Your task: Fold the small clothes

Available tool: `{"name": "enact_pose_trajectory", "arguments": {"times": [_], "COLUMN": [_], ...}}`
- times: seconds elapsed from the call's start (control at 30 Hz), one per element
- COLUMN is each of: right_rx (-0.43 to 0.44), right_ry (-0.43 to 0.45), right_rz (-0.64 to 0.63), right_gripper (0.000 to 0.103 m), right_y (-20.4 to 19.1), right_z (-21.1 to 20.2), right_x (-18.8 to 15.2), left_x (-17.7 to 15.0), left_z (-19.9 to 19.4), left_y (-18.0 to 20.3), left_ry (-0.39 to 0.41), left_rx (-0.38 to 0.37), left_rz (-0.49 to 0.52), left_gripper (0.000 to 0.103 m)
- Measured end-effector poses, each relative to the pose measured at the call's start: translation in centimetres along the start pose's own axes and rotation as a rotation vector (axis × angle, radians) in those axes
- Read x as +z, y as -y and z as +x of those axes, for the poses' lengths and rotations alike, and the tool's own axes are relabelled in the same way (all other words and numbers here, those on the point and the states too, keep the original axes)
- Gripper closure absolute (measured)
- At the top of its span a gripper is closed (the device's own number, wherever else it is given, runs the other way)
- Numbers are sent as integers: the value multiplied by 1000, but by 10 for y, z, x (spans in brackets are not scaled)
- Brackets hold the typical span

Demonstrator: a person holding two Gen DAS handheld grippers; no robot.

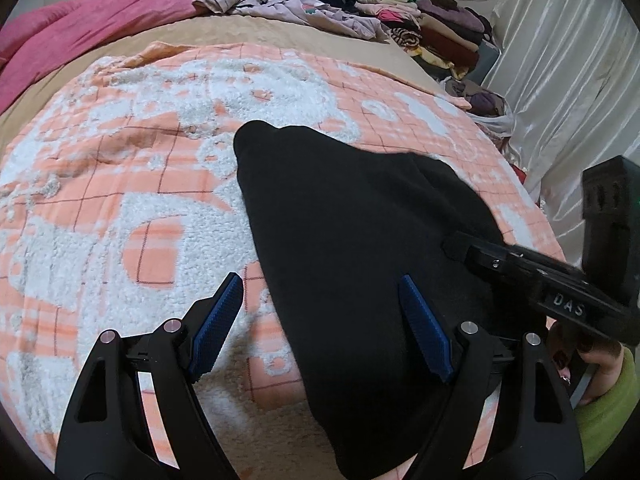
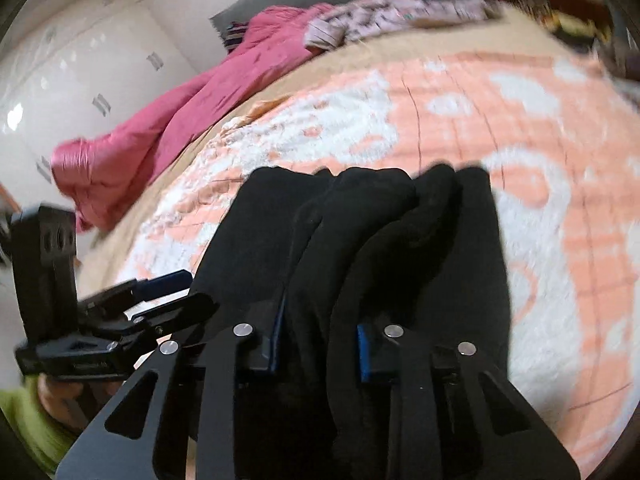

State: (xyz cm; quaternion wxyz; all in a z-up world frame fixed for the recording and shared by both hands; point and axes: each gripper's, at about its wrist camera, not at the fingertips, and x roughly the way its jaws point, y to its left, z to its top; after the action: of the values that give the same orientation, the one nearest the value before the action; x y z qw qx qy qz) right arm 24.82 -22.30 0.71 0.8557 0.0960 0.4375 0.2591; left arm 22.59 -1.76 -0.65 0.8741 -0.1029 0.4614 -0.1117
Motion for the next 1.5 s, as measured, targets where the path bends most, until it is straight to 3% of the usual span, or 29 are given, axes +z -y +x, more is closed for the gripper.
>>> {"name": "enact_pose_trajectory", "arguments": {"times": [0.27,0.8,1.03,1.5], "right_rx": [-99,-121,-133,-38], "right_ry": [76,30,49,86], "right_rz": [-154,18,53,113], "right_gripper": [79,78,66,46], "right_y": [-20,42,47,45], "right_z": [-25,-3,-5,-43], "right_x": [17,-7,-10,-40], "left_x": [8,-2,-2,-3], "left_z": [-9,14,17,13], "left_y": [10,20,22,22], "left_ry": [9,-52,-57,-51], "left_rx": [-33,-17,-12,-9], "left_rz": [13,41,40,38], "left_gripper": [30,30,30,30]}}
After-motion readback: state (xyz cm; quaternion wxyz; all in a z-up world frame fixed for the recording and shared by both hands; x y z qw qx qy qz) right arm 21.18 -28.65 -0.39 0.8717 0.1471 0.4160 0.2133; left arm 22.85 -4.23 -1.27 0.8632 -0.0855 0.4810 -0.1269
